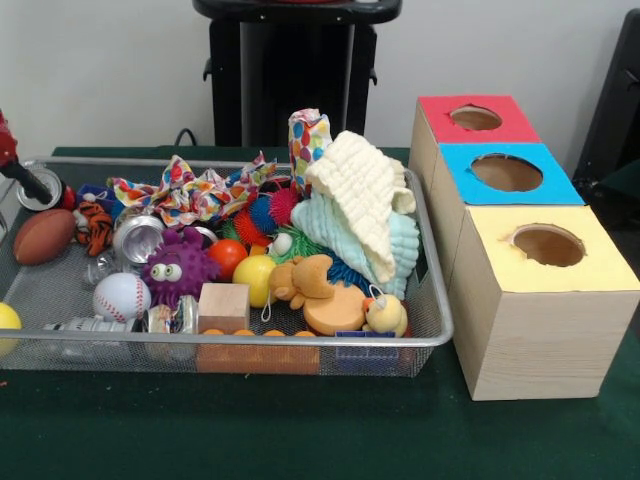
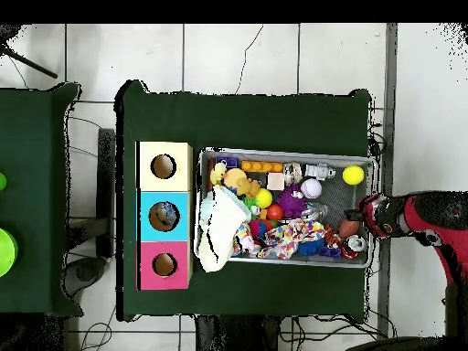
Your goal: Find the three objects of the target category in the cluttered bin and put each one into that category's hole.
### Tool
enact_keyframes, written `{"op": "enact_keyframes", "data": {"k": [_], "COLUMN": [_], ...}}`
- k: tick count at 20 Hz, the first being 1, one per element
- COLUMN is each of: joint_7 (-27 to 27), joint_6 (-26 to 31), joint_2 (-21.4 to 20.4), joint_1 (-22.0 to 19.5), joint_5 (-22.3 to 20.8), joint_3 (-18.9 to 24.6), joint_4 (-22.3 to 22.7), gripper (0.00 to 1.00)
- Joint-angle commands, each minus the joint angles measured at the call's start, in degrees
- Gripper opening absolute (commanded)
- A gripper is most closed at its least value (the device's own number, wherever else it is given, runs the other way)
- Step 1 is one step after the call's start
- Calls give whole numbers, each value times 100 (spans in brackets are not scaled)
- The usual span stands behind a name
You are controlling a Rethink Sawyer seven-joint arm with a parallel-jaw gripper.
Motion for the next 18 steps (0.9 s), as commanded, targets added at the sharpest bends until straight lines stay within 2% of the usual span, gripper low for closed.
{"op": "enact_keyframes", "data": {"k": [1,9,18], "joint_7": [85,16,-214], "joint_6": [477,289,264], "joint_2": [355,560,1054], "joint_1": [-127,-152,-154], "joint_5": [189,105,-230], "joint_3": [603,708,672], "joint_4": [849,603,-467], "gripper": [0,0,0]}}
